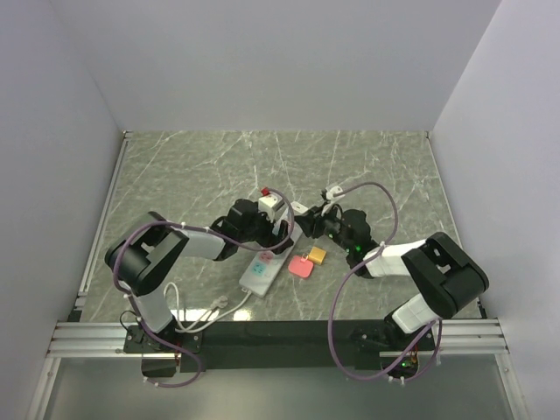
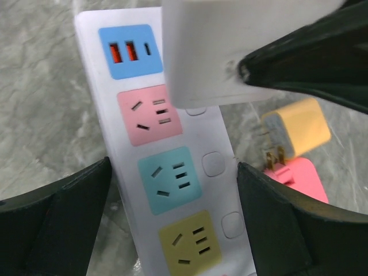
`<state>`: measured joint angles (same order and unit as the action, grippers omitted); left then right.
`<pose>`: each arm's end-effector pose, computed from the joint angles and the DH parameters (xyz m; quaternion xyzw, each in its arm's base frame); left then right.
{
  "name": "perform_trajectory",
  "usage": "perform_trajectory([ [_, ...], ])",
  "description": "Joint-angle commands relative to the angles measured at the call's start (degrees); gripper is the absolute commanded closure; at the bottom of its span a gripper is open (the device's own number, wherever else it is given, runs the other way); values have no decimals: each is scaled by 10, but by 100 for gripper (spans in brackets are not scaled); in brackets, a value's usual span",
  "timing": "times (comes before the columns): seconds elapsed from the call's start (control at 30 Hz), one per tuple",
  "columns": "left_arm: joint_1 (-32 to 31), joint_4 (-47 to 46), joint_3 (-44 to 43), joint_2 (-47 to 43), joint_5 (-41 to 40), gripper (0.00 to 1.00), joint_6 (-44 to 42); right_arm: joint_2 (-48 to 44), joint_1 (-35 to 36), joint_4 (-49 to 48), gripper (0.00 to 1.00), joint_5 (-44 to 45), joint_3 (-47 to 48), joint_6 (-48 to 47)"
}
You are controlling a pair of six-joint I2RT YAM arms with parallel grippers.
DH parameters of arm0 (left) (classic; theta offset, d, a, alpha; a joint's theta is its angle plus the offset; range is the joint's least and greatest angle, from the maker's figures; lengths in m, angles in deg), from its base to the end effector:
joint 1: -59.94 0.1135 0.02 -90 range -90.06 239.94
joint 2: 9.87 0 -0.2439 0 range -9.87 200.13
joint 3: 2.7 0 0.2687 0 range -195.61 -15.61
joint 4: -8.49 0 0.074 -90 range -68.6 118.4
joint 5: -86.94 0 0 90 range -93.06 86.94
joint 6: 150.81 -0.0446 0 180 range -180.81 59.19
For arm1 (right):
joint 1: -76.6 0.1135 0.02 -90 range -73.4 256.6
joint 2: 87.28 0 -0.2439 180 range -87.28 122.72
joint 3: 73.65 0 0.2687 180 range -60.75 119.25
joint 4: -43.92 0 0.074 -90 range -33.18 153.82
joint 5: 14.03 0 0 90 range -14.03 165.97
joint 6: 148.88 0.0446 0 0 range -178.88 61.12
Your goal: Insert the plug
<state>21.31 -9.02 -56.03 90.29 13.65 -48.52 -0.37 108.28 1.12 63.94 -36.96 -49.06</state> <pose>0.2643 -0.2277 0.1005 0.2660 0.8147 -0.3281 0.3973 0.2465 0.1631 0.1354 -0.2096 0.7206 0.3061 0.5858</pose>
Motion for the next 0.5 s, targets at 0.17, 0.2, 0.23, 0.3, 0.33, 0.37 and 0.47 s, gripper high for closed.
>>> perform_trajectory([
  [0.17,-5,-6,13,-9,48,7,-71,-6,15,-165,100,26,-63,-2],
  [0.2,-4,-4,12,-13,46,7,-71,-3,19,-172,100,27,-66,-6],
  [0.23,-4,-3,14,-17,43,7,-70,-2,22,-189,100,27,-69,-9],
  [0.3,-1,-8,23,-36,37,7,-62,10,28,-207,100,21,-76,-12],
  [0.33,1,-10,26,-41,39,6,-59,14,31,-224,100,19,-78,-16],
  [0.37,8,-11,32,-54,40,6,-55,25,32,-236,100,18,-82,-18],
  [0.47,20,-9,41,-74,44,6,-38,46,35,-260,100,11,-81,-27],
])
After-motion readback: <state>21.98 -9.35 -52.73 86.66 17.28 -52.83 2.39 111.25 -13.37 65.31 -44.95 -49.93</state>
